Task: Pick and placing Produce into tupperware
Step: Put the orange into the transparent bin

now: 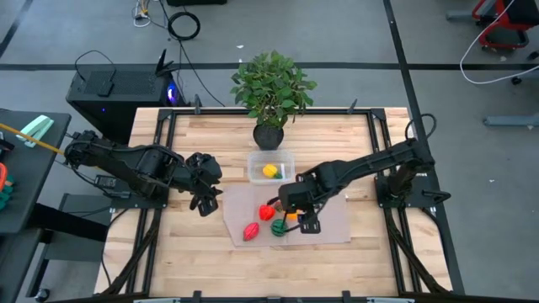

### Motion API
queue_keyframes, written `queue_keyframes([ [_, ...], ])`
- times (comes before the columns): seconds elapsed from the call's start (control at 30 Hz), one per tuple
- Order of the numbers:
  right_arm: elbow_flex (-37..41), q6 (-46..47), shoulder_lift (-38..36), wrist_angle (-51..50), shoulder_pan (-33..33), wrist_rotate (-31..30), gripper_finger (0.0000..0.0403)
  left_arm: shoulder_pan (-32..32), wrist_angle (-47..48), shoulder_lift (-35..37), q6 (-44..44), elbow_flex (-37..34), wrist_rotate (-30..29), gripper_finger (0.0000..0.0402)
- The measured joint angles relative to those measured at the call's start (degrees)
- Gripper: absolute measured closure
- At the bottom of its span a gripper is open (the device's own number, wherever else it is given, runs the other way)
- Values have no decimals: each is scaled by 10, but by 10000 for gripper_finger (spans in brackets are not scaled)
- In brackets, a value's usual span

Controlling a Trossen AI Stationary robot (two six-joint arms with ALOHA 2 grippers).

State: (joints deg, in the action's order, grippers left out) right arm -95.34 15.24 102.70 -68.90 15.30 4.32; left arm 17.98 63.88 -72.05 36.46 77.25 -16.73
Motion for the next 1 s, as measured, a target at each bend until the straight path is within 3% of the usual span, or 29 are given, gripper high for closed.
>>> queue_keyframes([
  [0.3, 0, -138, 31, 35, -17, 1, 148, 0, 13, 0, -12, 0, 0, 239],
  [1.0, 6, -140, 128, 53, -45, -17, 139, 0, 40, 0, -31, 0, -11, 239],
])
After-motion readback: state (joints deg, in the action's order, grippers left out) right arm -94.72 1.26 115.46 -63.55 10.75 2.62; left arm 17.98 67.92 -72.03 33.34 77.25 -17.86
